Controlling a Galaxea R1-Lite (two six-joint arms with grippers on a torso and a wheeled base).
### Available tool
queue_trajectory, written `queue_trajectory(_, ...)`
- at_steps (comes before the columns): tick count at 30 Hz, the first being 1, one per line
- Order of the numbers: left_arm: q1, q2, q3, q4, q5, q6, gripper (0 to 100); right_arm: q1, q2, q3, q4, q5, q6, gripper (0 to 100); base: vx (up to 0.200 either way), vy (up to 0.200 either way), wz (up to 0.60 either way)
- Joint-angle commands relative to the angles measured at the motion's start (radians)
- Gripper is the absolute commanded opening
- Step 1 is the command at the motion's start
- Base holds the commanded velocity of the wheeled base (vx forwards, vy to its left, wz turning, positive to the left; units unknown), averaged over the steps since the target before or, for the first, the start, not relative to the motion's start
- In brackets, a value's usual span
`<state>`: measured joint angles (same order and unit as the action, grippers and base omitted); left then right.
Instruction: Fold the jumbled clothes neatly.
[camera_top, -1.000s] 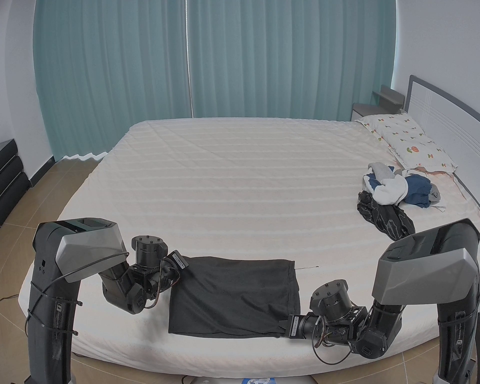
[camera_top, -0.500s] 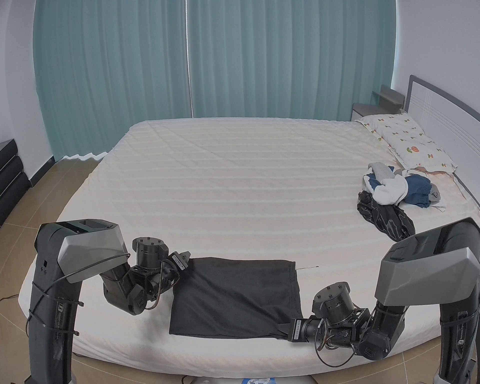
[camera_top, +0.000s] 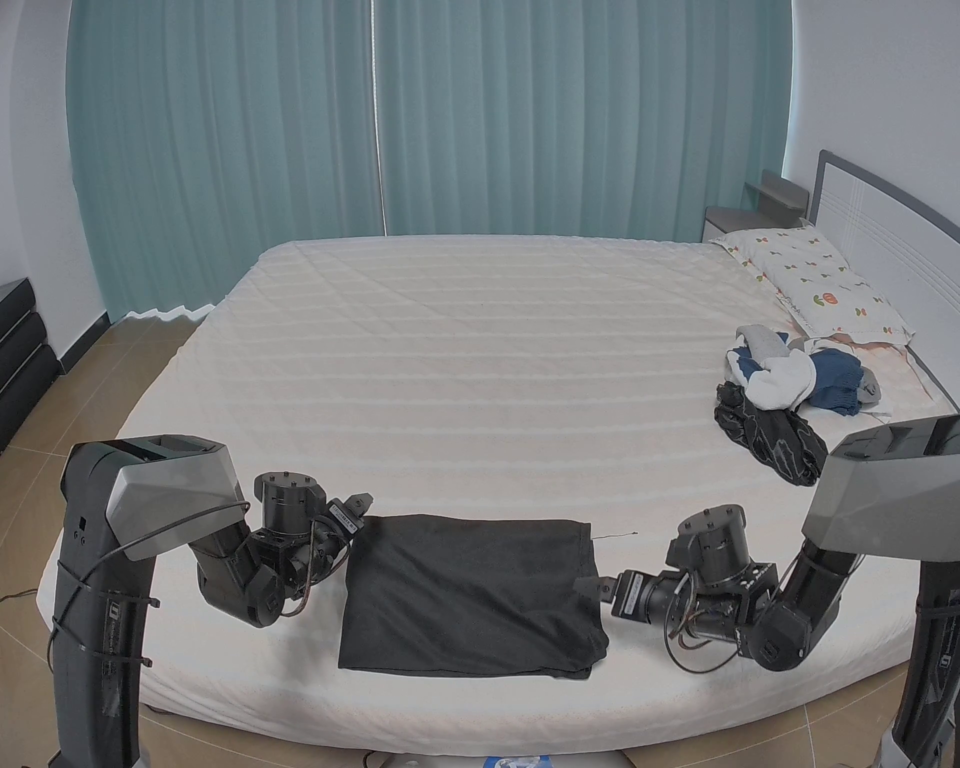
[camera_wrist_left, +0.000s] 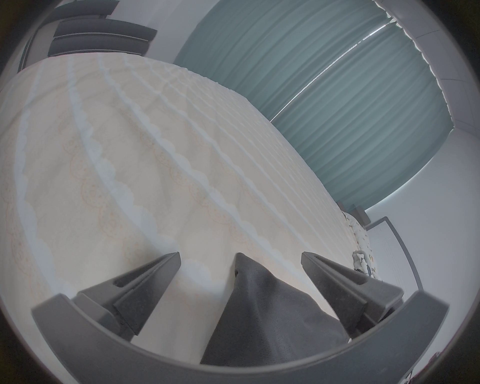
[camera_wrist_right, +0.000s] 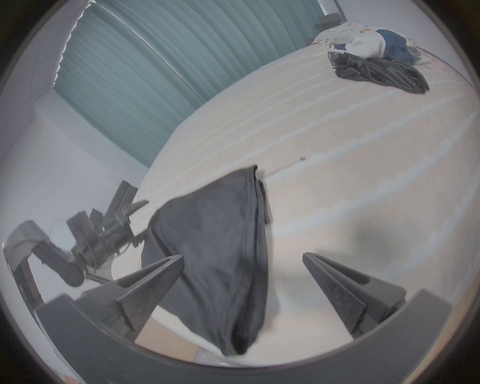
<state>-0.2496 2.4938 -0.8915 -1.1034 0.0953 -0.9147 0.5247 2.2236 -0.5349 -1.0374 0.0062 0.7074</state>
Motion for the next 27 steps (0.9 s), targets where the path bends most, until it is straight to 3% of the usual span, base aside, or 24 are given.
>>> queue_trajectory(1, 0.009, -0.012, 0.005, -0.003, 0.0, -0.013, 100, -0.078, 0.123, -0.214, 0.07, 0.005, 0.014, 100, 0.0, 0.0, 0.0)
queue_trajectory(14, 0.009, -0.003, 0.02, -0.061, 0.001, -0.012, 100, -0.061, 0.283, -0.625, 0.287, -0.006, 0.02, 100, 0.0, 0.0, 0.0)
queue_trajectory(19, 0.009, -0.003, 0.022, -0.061, 0.001, -0.012, 100, -0.049, 0.33, -0.701, 0.309, -0.048, 0.018, 100, 0.0, 0.0, 0.0)
queue_trajectory(27, 0.007, -0.003, 0.022, -0.061, 0.001, -0.01, 100, -0.054, 0.338, -0.721, 0.323, -0.055, 0.018, 100, 0.0, 0.0, 0.0)
